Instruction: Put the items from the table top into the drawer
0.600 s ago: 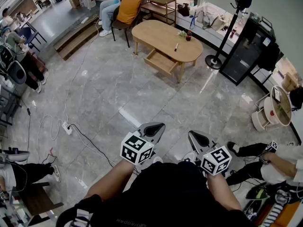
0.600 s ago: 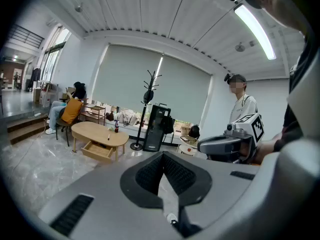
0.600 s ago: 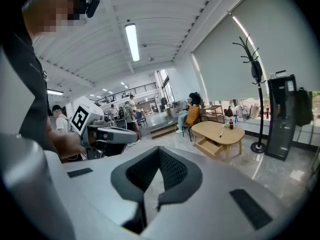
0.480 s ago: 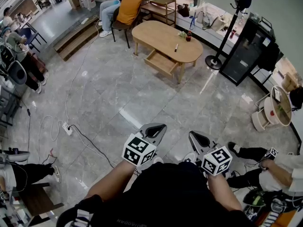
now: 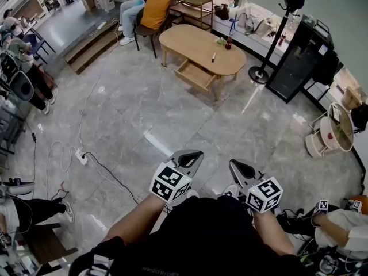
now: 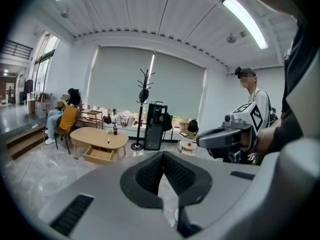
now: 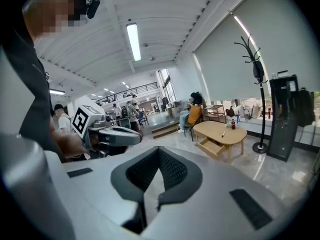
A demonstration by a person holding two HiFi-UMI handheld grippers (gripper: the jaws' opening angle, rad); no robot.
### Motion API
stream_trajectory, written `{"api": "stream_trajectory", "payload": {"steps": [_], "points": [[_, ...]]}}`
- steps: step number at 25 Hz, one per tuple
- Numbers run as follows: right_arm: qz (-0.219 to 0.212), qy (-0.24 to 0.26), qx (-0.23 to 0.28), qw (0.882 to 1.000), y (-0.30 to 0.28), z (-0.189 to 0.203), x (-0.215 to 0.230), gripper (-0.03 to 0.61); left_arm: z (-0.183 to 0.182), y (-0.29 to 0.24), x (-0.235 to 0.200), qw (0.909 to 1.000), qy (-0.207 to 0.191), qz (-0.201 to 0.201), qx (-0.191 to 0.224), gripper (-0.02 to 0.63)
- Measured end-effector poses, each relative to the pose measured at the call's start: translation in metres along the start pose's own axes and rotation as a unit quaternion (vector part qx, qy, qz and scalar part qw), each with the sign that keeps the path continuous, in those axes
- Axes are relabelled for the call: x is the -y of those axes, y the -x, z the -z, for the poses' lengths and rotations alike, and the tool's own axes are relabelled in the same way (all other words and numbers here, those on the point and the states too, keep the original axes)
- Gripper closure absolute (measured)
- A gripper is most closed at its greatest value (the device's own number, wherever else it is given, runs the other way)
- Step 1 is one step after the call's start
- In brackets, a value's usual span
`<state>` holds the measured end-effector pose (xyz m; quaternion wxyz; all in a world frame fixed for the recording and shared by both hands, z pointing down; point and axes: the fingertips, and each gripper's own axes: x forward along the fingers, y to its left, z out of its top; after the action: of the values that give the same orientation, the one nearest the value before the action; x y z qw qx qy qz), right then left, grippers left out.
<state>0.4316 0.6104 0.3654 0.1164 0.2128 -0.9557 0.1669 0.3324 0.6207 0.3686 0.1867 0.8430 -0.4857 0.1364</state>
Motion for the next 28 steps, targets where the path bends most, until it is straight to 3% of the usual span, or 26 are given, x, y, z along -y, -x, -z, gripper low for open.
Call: {"api": "stream_trajectory", "payload": {"steps": [8,13,19,28], "points": [[-0.002,0.011,-0.026,1.000,-0.018,0.009,-0.013,0.574,0.019,0.013,-0.020,0.9960,0.089,0.002,0.010,0.612],[-0.008,0.009,-0.051,0.999,-0.036,0.012,-0.005,0.574,0.031,0.017,-0.033,0.9949,0.098,-0.020,0.000,0.612],[-0.047,-0.002,-0.048,0.998,-0.072,0.004,0.001,0.574,0.039,0.013,-0.055,0.9925,0.114,-0.043,-0.008,0.612],[-0.089,-0.006,-0.028,0.996,-0.162,-0.043,0.049,0.574,0.005,-0.017,-0.141,0.9910,0.103,-0.081,-0.028,0.612]]}}
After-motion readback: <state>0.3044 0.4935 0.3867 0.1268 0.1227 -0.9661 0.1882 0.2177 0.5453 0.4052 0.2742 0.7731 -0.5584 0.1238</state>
